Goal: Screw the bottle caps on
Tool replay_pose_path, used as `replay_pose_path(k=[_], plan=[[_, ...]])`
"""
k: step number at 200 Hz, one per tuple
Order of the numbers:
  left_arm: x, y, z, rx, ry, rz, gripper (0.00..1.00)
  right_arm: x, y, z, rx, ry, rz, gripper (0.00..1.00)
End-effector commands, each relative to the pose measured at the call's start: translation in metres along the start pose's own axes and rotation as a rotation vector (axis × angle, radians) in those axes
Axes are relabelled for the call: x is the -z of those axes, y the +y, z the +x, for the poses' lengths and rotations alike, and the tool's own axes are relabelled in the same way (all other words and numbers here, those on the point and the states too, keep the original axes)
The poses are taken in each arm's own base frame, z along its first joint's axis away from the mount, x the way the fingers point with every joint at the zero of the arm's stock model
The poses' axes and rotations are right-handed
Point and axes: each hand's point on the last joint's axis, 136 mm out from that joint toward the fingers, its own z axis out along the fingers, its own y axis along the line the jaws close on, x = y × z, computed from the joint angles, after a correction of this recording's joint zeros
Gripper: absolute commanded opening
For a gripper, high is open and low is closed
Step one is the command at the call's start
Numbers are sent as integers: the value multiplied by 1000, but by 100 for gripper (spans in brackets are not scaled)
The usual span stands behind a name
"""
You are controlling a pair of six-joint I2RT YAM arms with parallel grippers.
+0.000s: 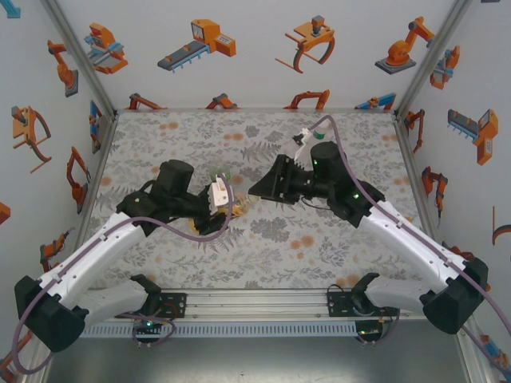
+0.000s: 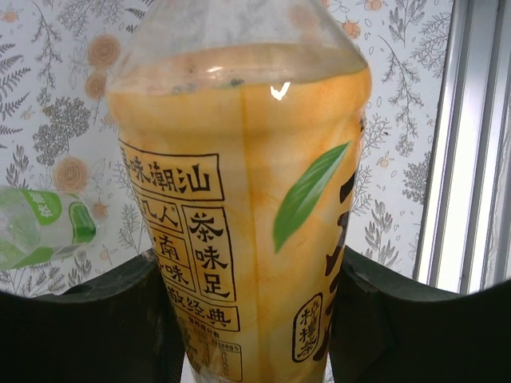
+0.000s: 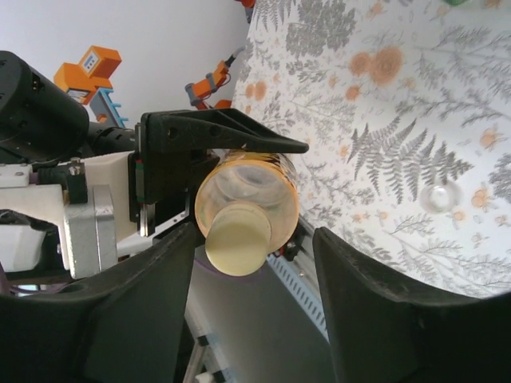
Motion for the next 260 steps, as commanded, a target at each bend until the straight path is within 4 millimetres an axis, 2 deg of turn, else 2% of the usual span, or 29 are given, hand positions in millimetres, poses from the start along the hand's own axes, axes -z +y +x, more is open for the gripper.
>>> replay_pose_path(k=[1,29,47,71,88,100,127,221,260], plan=[[2,-1,-18,-40,-53,23,0,19,26,-5,143,22,-49,61],[1,-3,-16,-37,-45,42,0,28,35,-12,270,28,-54,61],[0,-6,-17,-35,-45,65,0,33,47,-11,453,31,-104,55],[-1,-12,-18,-28,-52,109,0,40,66,3,745,74,-226,53],[-1,-16,-20,-26,-60,137,0,49,79,22,990,93,-360,52],[-1,-18,-20,-24,-65,153,0,55,79,32,1128,74,-415,52],[0,-22,-21,-30,-72,170,0,56,75,39,1284,59,-443,52],[1,-28,-25,-33,-95,207,0,34,68,38,1251,93,-498,53],[1,-28,-26,-35,-97,207,0,29,65,42,1219,110,-533,49]])
